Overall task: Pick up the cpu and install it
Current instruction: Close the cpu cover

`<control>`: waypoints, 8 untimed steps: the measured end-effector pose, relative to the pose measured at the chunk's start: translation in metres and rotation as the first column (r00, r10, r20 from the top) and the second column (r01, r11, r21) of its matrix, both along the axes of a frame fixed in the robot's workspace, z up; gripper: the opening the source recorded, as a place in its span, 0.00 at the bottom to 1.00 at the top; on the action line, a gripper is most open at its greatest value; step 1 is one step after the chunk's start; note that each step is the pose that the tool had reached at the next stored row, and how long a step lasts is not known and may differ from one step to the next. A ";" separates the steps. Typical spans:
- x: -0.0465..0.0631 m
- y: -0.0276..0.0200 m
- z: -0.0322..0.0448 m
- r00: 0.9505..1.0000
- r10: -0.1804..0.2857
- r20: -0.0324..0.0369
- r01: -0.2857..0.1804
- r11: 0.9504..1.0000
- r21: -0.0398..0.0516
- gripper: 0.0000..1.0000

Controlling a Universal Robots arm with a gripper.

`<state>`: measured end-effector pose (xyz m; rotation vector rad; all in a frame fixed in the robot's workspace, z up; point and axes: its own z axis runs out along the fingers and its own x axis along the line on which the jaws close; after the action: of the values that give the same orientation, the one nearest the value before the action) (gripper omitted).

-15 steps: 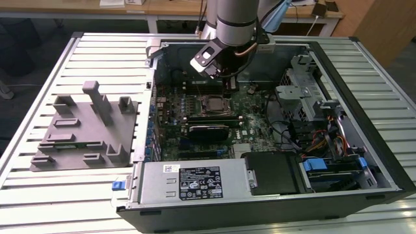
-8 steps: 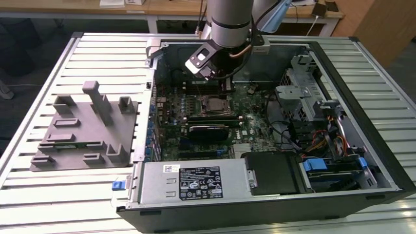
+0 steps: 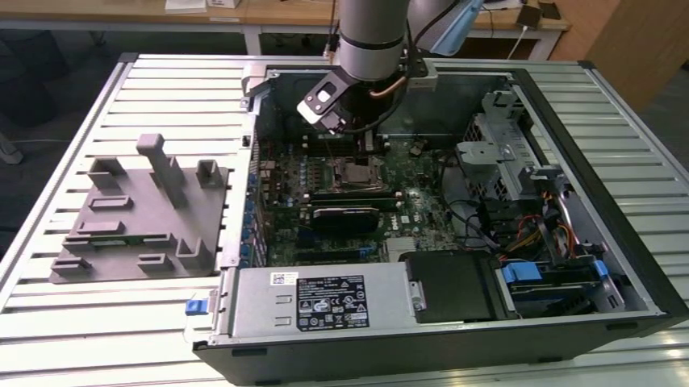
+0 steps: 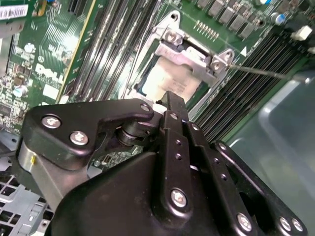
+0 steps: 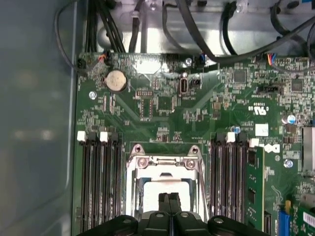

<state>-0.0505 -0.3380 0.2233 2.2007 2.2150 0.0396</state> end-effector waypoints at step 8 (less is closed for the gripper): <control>-0.008 -0.0002 -0.0049 1.000 0.000 0.000 0.000 1.000 0.000 0.11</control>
<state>-0.0587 -0.3381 0.2184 2.2007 2.2150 0.0390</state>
